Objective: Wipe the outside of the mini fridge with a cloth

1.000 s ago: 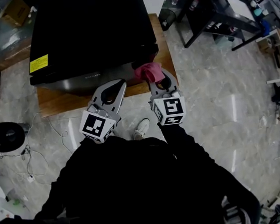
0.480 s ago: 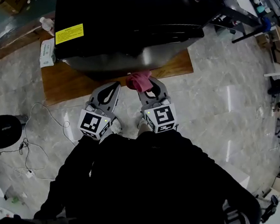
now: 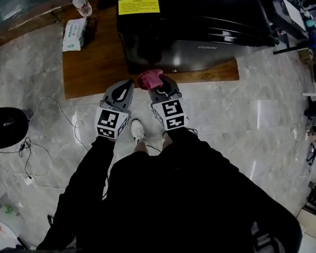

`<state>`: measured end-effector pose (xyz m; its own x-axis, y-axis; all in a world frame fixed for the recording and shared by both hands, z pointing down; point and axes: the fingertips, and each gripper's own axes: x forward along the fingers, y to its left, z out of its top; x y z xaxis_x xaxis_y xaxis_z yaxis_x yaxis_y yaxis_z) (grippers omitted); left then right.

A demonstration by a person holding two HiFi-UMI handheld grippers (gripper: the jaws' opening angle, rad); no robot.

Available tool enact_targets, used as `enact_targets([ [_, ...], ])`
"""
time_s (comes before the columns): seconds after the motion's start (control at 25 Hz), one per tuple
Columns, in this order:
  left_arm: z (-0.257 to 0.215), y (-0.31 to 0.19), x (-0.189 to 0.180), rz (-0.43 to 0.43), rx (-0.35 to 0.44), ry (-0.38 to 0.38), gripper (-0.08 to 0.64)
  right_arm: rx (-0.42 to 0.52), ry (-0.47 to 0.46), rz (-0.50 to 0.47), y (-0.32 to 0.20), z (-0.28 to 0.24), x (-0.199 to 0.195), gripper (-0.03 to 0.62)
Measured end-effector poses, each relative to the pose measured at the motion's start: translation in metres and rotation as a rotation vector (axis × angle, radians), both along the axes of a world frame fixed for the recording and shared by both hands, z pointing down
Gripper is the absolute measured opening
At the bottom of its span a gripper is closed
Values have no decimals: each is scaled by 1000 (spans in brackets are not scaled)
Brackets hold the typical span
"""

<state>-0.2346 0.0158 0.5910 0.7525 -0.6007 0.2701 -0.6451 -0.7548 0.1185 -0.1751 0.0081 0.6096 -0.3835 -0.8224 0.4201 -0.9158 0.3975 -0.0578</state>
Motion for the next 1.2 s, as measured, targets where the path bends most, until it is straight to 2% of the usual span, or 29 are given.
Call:
enact_targets([
  [0.28, 32, -14, -30, -70, -53, 15, 2, -119, -127, 80, -27, 30, -31, 92],
  [0.56, 50, -20, -17, -66, -59, 21, 2, -141, -258, 160, -38, 38, -18, 91],
  [0.68, 50, -21, -6, -52, -51, 23, 2, -156, -314, 204, -36, 40, -4, 91],
  [1.0, 43, -17, 52, 7, -33, 29, 2, -156, -327, 277, -24, 47, 56, 92],
  [1.2, 41, -12, 102, 41, -35, 22, 2, -172, -336, 355, -14, 54, 117, 95],
])
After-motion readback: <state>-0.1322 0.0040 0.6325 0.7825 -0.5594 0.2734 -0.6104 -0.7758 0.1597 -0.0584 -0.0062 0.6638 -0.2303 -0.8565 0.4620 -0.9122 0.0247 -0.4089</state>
